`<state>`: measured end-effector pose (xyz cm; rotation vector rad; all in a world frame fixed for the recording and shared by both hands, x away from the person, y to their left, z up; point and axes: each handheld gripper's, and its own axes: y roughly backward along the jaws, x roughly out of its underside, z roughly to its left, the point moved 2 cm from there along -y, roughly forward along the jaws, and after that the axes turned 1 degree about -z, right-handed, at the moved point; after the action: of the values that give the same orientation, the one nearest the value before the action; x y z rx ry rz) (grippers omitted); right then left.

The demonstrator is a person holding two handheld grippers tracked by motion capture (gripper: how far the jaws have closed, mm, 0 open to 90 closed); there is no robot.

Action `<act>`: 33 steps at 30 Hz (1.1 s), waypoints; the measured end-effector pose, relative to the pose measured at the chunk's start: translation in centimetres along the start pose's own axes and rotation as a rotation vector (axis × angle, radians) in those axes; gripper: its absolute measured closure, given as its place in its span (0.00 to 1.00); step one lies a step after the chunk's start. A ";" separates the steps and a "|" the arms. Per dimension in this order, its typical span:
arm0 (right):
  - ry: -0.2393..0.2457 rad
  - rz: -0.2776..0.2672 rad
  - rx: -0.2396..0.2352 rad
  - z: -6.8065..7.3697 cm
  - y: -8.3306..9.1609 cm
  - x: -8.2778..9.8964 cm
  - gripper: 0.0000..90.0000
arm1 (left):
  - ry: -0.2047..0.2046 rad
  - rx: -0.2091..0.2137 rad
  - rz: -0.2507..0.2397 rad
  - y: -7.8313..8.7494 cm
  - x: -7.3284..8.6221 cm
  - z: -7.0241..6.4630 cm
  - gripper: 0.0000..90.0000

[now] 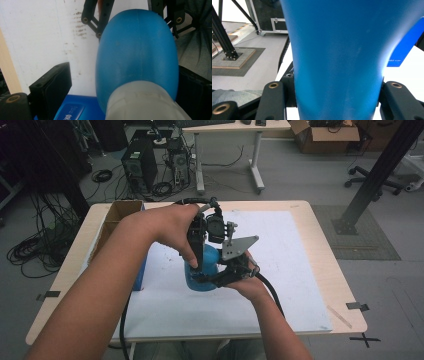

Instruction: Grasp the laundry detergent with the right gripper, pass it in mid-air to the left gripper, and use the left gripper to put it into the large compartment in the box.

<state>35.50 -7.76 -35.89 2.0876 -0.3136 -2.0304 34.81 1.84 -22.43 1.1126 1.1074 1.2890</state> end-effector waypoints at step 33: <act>0.001 -0.015 0.022 -0.1 0.5 -0.6 0.50 | -0.033 0.029 0.013 -0.3 -0.8 -0.4 0.30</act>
<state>35.53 -8.08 -35.21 2.1096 -0.3228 -2.0437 34.51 1.03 -22.84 1.1602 1.0986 1.2637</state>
